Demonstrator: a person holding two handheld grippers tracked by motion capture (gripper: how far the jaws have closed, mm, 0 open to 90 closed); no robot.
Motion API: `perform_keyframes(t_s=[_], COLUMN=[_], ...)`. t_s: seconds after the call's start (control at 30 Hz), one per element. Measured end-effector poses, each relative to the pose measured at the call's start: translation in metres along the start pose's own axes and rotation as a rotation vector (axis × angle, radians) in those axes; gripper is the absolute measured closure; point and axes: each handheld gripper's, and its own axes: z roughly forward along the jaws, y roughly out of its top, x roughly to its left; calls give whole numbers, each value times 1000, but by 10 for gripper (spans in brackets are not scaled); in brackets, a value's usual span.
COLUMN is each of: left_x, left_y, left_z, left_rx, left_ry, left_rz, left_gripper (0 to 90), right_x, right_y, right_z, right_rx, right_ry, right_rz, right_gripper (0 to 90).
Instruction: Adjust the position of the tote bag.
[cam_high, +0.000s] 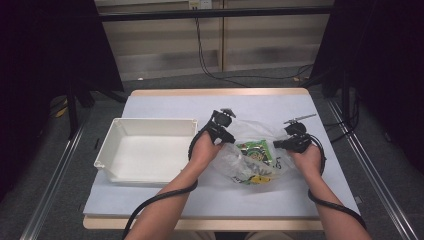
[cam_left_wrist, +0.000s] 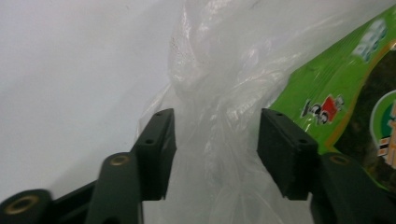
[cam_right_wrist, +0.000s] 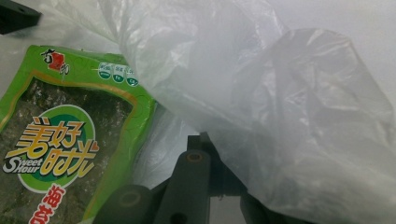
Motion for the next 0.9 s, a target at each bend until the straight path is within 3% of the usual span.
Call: perform_keyframes(t_s=[0.07,0.27,0.4,0.43,0.53,0.67,0.73,0.77,0.83,0.9], left_x=[0,3,6,6,3,1,0,-1,-2,-3], left_y=[2,7,7,7,2,-4,-10,-12,-17,-20], left_z=[-7,-23,-36,-38,-45,-43,-40,-37,-30,-25], left_rx=[-19,-39,-61,-69,-68,-41,-1,13,43,70], left_ry=[11,-30,-42,-56,-72,-101,-101,-104,-80,-39], left_rz=[2,-20,-21,-47,-37,-33,-11,-21,-14,-8], left_gripper=[365,282,278,276,301,409,569,590,708,767], right_x=[1,5,6,6,7,7,7,7,6,4], right_y=[0,1,2,2,3,4,4,4,3,3], right_z=[0,0,0,0,0,0,0,0,0,0], right_rx=[4,11,25,24,32,40,38,37,39,35], right_ry=[-1,-4,-6,-2,-17,-21,-25,-27,-32,-31], right_rz=[0,-14,-25,-24,-27,-20,-18,-18,-9,-17], right_gripper=[900,900,900,900,900,900,900,900,900,900])
